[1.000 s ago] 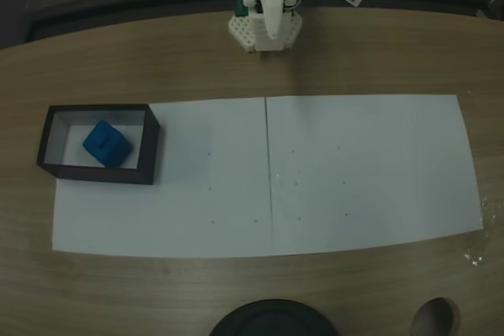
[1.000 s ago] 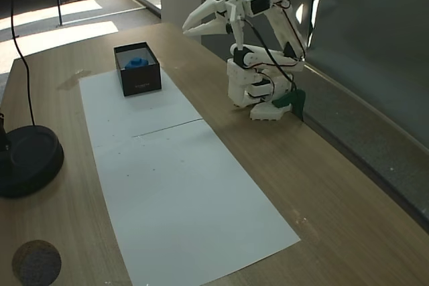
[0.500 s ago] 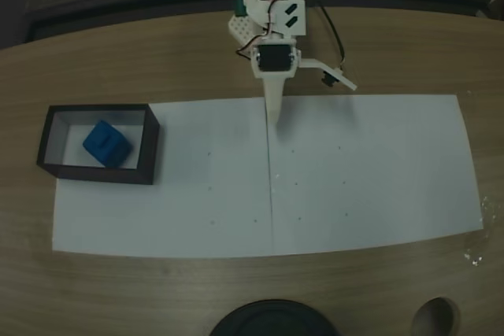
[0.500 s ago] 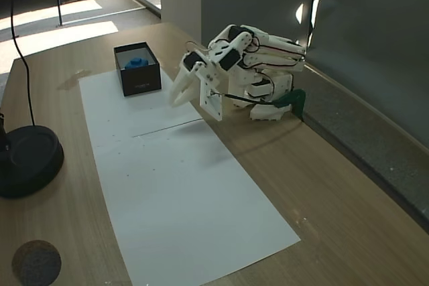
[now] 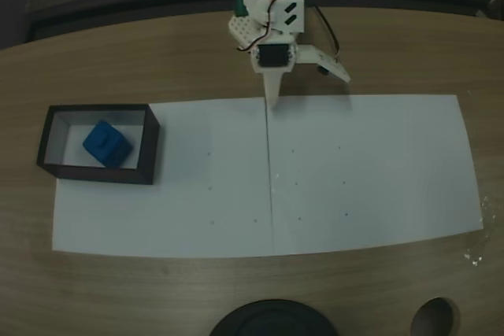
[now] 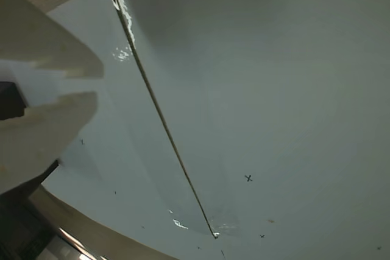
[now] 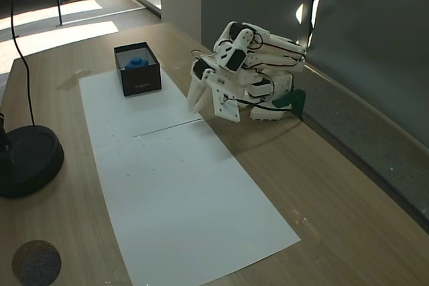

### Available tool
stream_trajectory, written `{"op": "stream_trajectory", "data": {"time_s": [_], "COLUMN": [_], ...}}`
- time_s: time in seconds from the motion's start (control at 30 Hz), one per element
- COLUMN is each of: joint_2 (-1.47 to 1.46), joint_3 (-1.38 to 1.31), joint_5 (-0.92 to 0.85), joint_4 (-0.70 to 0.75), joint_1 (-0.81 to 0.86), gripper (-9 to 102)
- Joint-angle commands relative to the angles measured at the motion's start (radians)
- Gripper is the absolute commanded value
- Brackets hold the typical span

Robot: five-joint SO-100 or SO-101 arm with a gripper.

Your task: Grab a blue square and put it in the box.

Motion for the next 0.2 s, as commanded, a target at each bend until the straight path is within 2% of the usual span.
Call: {"op": "stream_trajectory", "data": {"time_s": [0.0, 0.17], "joint_2": [0.023, 0.023], "joint_3": [-0.058, -0.058], "joint_5": [0.006, 0.006], "joint_4": [0.011, 0.011], "joint_1": [-0.002, -0.002], "gripper": [0, 0]}}
